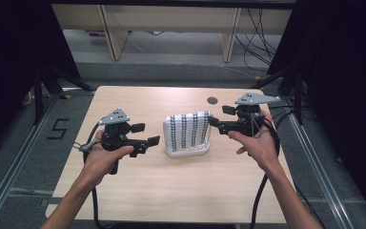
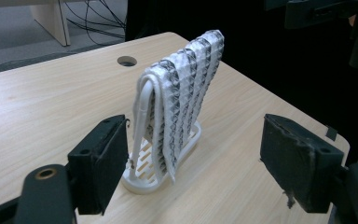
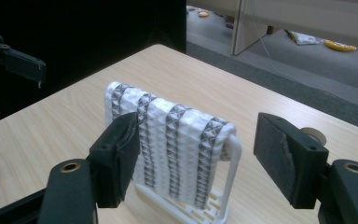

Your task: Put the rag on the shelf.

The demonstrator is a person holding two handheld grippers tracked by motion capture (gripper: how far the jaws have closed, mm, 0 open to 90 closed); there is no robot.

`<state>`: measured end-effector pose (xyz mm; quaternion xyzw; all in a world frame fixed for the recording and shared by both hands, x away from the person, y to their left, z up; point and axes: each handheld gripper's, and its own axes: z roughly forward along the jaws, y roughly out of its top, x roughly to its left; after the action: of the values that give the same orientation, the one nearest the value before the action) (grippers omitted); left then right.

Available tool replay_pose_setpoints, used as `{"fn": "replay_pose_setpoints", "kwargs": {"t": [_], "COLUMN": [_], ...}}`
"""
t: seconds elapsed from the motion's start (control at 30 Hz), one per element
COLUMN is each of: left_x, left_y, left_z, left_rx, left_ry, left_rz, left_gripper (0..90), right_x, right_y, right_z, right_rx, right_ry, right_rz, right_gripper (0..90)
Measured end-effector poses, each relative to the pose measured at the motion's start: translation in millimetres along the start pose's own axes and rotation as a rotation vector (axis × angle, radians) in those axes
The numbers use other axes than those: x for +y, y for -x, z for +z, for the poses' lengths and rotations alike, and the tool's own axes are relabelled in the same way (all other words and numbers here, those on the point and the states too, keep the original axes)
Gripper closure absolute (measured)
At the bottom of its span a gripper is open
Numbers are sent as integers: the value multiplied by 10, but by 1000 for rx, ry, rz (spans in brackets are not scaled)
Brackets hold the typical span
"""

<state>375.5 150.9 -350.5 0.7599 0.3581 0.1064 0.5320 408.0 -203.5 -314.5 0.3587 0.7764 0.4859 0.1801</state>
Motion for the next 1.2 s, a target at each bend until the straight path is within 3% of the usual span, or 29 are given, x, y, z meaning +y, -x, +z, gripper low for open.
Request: {"fn": "replay_pose_setpoints", "kwargs": {"t": [0.17,0.2,0.23,0.3,0.33,0.37,0.57,0.6,0.7,0.77,0.8,0.87,0.9,0.97,1.0,1.2], "left_x": [-56,-70,-82,-114,-126,-144,-248,-273,-324,-374,-397,-443,-462,-492,-505,-569], "left_y": [45,50,51,56,52,54,55,61,79,97,112,130,141,159,168,225], "left_z": [-13,-15,-15,-17,-16,-17,-57,-72,-101,-106,-111,-105,-109,-110,-110,-104], "left_rx": [-12,-12,-11,-12,-17,-14,-19,-17,-22,-45,-41,-52,-52,-52,-51,-42], "left_ry": [-2,-3,-4,-11,-9,-6,-15,-17,-20,-27,-39,-42,-44,-37,-35,-40], "left_rz": [8,7,6,4,6,5,4,2,-1,2,6,14,19,14,16,42], "left_gripper": [214,208,205,199,196,196,190,190,188,188,188,188,188,188,188,185], "right_x": [-27,-37,-40,-59,-64,-73,-152,-160,-209,-238,-257,-292,-309,-338,-352,-415], "right_y": [-27,-52,-39,-55,-50,-70,-106,-95,-113,-103,-120,-120,-141,-133,-152,-203], "right_z": [-5,-5,-8,-1,-8,-9,-41,-48,-64,-72,-84,-90,-97,-104,-107,-133], "right_rx": [12,11,14,16,10,19,26,23,24,34,33,30,36,40,42,48], "right_ry": [-3,2,1,9,8,6,3,4,9,18,15,20,13,17,17,11], "right_rz": [-15,6,-20,-1,-23,0,-3,-23,1,-15,6,-3,16,-11,12,11], "right_gripper": [305,294,286,266,261,259,256,256,256,256,256,257,256,257,257,257]}}
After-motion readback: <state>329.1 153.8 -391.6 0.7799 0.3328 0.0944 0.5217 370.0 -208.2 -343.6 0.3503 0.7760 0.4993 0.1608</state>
